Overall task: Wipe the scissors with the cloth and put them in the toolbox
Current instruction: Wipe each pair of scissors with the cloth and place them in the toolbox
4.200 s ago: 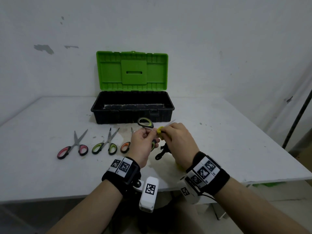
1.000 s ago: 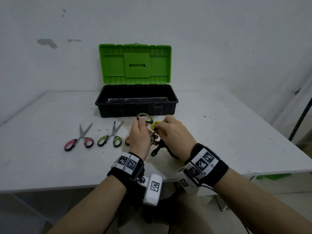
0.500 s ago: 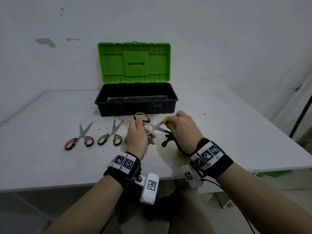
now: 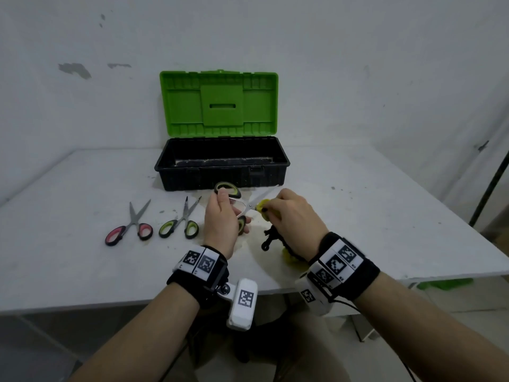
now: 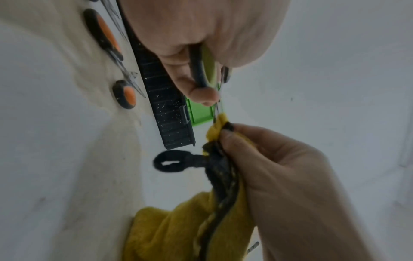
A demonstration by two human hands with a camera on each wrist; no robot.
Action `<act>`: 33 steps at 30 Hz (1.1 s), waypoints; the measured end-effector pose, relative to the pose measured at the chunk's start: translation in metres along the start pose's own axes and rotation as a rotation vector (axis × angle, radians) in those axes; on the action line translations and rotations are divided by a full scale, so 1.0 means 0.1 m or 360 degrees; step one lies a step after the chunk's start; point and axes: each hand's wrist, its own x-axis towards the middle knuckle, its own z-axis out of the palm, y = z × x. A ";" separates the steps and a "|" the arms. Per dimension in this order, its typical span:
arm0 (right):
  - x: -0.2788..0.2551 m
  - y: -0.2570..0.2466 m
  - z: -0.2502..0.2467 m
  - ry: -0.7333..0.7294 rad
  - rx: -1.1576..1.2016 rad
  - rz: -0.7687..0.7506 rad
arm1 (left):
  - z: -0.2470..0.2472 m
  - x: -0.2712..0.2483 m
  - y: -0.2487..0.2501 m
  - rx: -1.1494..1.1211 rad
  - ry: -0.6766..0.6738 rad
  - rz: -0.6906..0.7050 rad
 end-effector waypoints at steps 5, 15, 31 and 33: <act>-0.03 -0.11 0.02 0.0164 0.0083 -0.0094 | 0.03 -0.02 -0.04 -0.0024 -0.0051 -0.0003; 0.11 0.20 -0.06 0.0166 0.0115 0.0274 | 0.01 0.00 -0.08 -0.0190 -0.0042 -0.0088; 0.04 0.28 -0.21 0.0422 0.0152 0.0161 | -0.12 0.07 -0.14 0.0072 -0.0581 -0.0167; 0.04 0.30 -0.23 0.0475 0.0159 0.0161 | -0.14 0.09 -0.13 0.0025 -0.0670 -0.0136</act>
